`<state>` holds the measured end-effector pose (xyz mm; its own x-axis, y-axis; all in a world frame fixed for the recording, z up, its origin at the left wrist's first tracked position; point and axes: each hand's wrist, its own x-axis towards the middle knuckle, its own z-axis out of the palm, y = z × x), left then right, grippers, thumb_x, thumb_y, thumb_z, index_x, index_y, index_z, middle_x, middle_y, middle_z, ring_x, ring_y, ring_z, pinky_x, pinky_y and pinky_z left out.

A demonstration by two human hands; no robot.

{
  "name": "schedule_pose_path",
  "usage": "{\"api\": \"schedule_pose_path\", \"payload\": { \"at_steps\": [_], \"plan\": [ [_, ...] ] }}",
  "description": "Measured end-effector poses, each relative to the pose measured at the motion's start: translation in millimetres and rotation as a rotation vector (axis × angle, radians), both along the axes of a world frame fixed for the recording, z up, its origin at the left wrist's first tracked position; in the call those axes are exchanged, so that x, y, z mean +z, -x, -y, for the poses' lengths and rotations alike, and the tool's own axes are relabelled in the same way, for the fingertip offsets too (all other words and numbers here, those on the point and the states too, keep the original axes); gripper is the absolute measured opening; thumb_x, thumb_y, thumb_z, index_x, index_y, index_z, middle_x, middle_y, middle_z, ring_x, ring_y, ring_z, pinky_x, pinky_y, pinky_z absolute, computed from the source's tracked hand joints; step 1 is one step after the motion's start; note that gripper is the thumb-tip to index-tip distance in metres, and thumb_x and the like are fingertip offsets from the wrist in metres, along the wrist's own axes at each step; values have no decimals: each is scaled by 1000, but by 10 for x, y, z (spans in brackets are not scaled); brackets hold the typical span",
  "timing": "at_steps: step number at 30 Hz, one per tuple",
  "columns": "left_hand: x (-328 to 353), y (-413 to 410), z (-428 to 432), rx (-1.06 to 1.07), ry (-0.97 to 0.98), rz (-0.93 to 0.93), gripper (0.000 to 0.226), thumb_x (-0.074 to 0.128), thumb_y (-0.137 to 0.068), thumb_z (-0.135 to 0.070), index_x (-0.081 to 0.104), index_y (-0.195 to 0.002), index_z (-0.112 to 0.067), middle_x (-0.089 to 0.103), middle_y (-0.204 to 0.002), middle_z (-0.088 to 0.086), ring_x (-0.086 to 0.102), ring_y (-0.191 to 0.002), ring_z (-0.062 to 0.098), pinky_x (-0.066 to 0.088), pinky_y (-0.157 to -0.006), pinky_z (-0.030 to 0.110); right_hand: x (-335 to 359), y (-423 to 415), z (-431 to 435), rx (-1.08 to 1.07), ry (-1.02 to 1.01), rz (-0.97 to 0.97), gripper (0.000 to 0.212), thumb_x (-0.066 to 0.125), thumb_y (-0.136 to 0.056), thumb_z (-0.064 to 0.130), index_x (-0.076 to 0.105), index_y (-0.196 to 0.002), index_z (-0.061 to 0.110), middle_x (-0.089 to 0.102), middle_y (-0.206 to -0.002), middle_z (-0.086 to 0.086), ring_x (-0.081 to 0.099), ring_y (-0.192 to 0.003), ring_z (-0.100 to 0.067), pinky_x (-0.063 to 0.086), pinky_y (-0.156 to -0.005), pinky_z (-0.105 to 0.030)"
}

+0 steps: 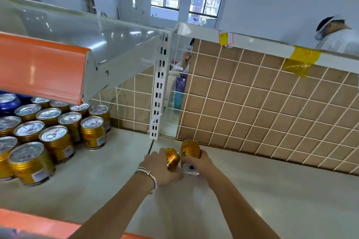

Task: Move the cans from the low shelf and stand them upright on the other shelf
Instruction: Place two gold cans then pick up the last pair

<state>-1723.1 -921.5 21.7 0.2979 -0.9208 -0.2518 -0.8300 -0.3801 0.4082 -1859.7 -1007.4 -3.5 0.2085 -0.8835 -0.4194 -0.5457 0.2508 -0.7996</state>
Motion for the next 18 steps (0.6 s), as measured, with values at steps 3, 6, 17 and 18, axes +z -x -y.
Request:
{"api": "schedule_pose_path", "payload": {
  "at_steps": [3,6,17,18],
  "plan": [
    [-60,-48,-6,103,-7,5,80,65,-74,-51,30,-136,-14,50,-126,10,50,-114,26,46,-89,33,76,30,-34,65,-60,23,85,66,-47,42,46,-125,13,58,-112,-13,59,-93,-24,48,-73,-30],
    [-147,-254,-58,268,-7,-336,79,71,-69,-50,41,-127,-5,56,-108,10,56,-96,23,45,-79,30,105,64,-156,79,-255,292,49,70,-59,29,59,-100,4,62,-91,-17,59,-82,-26,48,-77,-36],
    [-241,-887,-789,506,210,-1023,65,78,-26,-44,71,-76,-3,71,-73,17,68,-66,26,54,-74,37,202,-649,-634,302,-306,500,48,70,-65,14,56,-110,3,64,-100,-19,65,-90,-24,55,-86,-35],
    [-211,-969,-887,514,227,-1043,63,79,-25,-42,71,-74,-4,72,-71,16,68,-65,26,55,-74,37,208,-785,-674,302,-283,503,55,74,-63,16,57,-112,1,63,-107,-25,64,-93,-27,53,-90,-40]
  ]
}}
